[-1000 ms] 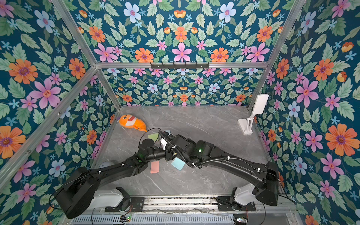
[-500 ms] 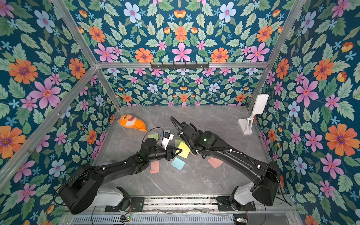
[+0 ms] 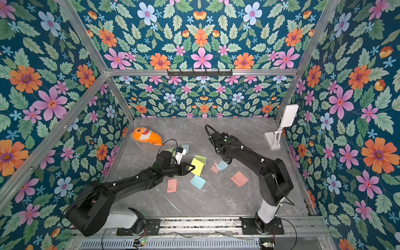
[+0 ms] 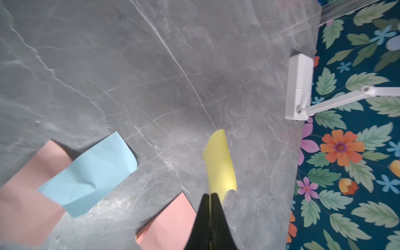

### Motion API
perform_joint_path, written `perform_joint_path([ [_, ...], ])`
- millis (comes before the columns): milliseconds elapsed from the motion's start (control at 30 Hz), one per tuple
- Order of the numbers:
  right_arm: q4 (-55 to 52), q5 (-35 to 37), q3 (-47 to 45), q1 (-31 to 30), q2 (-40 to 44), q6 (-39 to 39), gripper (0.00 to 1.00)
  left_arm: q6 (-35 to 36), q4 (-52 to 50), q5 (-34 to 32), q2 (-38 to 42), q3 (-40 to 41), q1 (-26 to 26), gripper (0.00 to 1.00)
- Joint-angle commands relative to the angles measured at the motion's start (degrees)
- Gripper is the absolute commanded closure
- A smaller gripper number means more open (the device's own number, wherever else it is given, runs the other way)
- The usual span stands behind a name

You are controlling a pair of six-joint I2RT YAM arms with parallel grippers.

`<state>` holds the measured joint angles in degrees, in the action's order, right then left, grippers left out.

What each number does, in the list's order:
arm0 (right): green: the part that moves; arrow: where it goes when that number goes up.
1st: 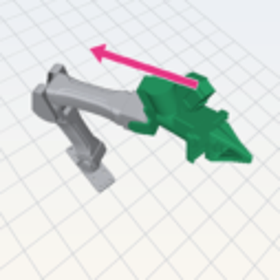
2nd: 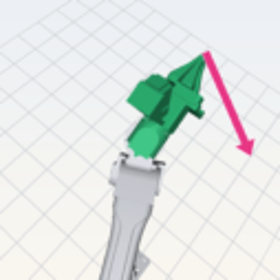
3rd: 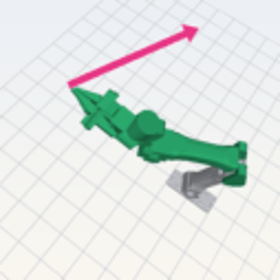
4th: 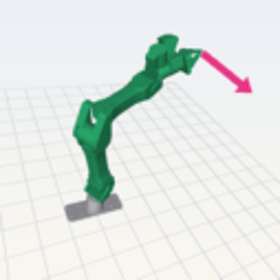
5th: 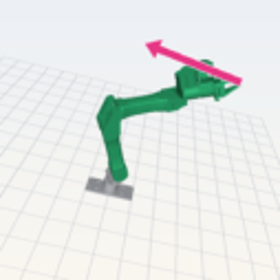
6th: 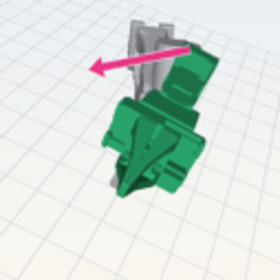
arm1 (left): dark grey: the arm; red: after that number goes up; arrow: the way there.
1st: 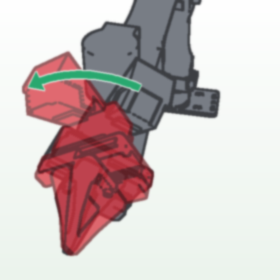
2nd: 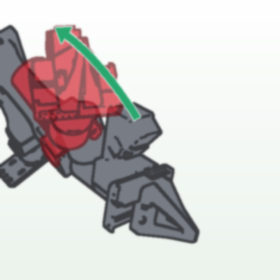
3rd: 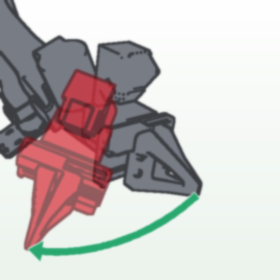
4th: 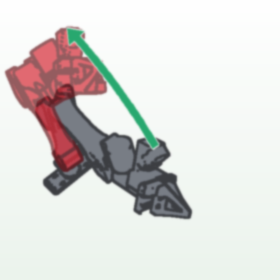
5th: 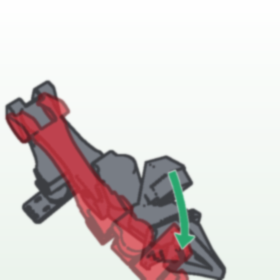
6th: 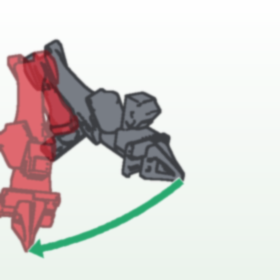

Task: Tear off pages from different memo pads
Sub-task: Place the paper at the center of the board.

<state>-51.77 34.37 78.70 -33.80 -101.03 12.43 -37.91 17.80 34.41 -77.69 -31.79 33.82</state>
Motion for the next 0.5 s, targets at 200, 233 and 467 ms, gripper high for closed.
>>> perform_joint_path([
  [200,7.09,-11.16,1.64,2.84,-10.34,2.42,1.00,-1.90,-12.52,-5.13,7.45,2.98,-2.18,1.00],
  [233,7.41,-13.20,1.56,3.06,-10.79,2.41,0.98,-1.88,-13.01,-5.69,7.82,3.34,-2.20,1.00],
  [467,8.32,-25.89,0.44,5.46,-7.87,3.08,0.67,-1.70,-17.87,-10.22,10.56,4.07,-3.25,1.00],
])
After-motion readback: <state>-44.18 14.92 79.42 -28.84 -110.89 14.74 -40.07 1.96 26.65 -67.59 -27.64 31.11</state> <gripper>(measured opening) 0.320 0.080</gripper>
